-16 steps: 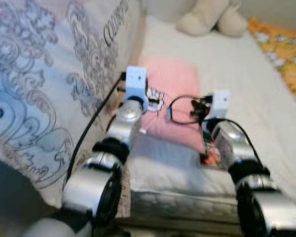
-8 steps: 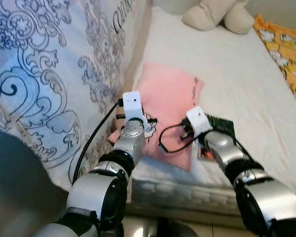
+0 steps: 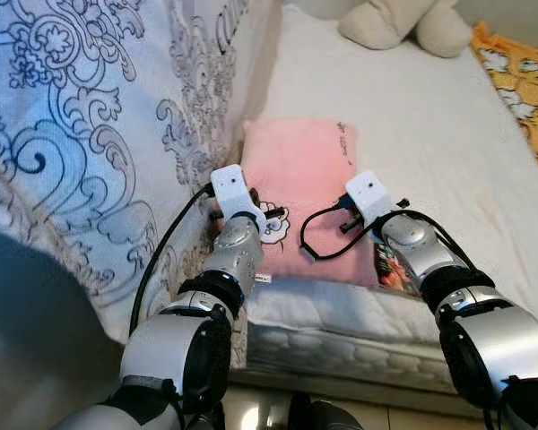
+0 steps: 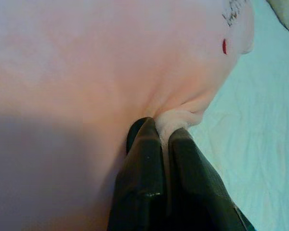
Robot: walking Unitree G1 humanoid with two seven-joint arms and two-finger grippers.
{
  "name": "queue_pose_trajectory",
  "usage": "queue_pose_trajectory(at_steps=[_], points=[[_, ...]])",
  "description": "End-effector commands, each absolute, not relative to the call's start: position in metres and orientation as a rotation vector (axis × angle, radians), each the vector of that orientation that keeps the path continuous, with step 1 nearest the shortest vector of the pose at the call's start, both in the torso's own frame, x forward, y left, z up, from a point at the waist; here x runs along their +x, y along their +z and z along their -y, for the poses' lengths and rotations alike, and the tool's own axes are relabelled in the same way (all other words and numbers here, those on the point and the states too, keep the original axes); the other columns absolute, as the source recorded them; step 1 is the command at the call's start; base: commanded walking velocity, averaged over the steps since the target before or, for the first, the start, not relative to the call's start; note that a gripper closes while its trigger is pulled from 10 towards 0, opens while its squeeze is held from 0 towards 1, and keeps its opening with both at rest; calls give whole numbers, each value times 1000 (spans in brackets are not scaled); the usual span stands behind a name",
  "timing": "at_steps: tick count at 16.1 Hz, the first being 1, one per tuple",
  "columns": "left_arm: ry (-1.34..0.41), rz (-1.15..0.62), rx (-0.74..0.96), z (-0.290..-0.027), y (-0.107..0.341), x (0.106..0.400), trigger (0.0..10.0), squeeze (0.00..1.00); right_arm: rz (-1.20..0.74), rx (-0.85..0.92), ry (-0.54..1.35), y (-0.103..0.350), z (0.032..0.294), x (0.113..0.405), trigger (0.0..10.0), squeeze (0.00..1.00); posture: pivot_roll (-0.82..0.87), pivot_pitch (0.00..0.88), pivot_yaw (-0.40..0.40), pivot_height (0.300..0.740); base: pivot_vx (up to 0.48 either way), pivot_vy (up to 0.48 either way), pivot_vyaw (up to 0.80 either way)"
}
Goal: Clean up the room
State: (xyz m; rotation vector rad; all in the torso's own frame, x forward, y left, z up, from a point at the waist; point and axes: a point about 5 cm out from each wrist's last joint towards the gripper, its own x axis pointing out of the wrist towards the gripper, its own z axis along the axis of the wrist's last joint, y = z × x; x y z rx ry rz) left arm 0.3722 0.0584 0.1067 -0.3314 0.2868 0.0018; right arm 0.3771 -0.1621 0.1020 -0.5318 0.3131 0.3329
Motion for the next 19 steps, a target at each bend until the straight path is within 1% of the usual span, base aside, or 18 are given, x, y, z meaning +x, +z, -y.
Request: queue_pose_trajectory(at_steps=[1,2,5,6,10,11,13,15,16,17,18,19], points=[[-180,-325,-402,22,118,350,10000,0,-333,-544,281,102,175,377,10000,0,21,129,-110,740,0,0,0],[-189,-281,-345,16,123,356,10000,0,-351,-536,276,97,176,374,10000,0,26,118,-110,740,0,0,0],[-214,-245,-297,14,127,358,10000,0,-372,-541,272,89,176,370,10000,0,29,106,-109,740,0,0,0],[-238,-220,-275,15,130,359,10000,1000,-381,-525,252,86,179,368,10000,1000,33,93,-111,740,0,0,0],[-254,-206,-285,18,130,356,10000,1000,-371,-428,177,88,191,368,10000,1000,37,75,-115,740,0,0,0],[-255,-208,-314,20,128,354,10000,1000,-346,-395,163,92,194,369,10000,1000,33,72,-117,740,0,0,0],[-275,-173,-328,22,134,354,10000,1000,-324,-388,160,95,196,370,10000,1000,28,64,-118,740,0,0,0],[-312,-69,-320,22,153,357,10000,1000,-282,-383,136,100,201,371,10000,1000,28,53,-124,740,0,0,0],[-366,115,-228,17,178,355,10000,1000,-199,-377,106,111,206,373,10000,1000,41,35,-126,740,0,0,0],[-389,186,-186,15,188,351,10000,1000,-164,-376,95,116,207,374,10000,1000,41,35,-126,740,0,0,0],[-403,224,-163,14,193,349,10000,1000,-143,-375,90,119,208,375,10000,1000,41,35,-126,740,0,0,0],[-432,237,-119,3,190,341,10000,1000,-26,-317,0,130,219,372,10000,1000,53,12,-121,740,0,0,0]])
